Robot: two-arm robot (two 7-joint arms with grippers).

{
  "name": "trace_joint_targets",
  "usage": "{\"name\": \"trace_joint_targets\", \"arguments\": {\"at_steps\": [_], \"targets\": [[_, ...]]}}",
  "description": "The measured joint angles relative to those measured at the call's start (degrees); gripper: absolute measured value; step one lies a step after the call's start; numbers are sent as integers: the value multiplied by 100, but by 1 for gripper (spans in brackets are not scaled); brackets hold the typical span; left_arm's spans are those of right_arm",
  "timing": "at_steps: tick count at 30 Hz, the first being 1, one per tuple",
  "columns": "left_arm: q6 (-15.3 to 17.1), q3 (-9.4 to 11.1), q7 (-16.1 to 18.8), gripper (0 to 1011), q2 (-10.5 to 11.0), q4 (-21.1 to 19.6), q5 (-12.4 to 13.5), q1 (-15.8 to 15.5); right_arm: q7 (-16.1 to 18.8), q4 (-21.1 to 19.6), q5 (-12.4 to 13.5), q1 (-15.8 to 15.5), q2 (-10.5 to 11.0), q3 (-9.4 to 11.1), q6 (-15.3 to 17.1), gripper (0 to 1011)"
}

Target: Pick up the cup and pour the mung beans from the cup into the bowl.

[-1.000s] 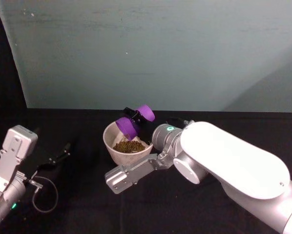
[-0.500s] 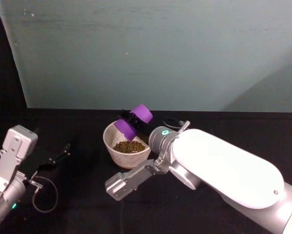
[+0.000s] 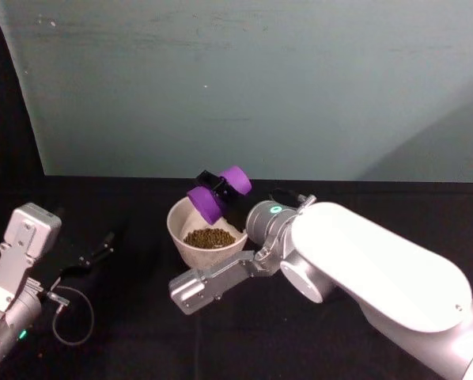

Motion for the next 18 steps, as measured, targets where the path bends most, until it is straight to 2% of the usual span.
{"name": "trace_joint_targets", "arguments": {"at_steps": [4, 10, 11, 15, 16, 17, 18], "targets": [[0, 0, 0, 1011, 0, 0, 0, 0, -77, -57, 528, -157, 14, 379, -68, 732], [0, 0, 0, 1011, 0, 0, 0, 0, -129, -194, 1121, -378, 35, 829, -80, 733], [0, 0, 0, 1011, 0, 0, 0, 0, -157, -248, 1307, -468, 48, 986, -76, 733], [0, 0, 0, 1011, 0, 0, 0, 0, -242, -376, 1690, -659, 77, 1295, -56, 733], [0, 0, 0, 1011, 0, 0, 0, 0, -312, -469, 1956, -820, 99, 1519, -52, 732], [0, 0, 0, 1011, 0, 0, 0, 0, -312, -469, 1956, -820, 99, 1519, -52, 733], [0, 0, 0, 1011, 0, 0, 0, 0, -353, -531, 2131, -924, 112, 1657, -50, 732]]}}
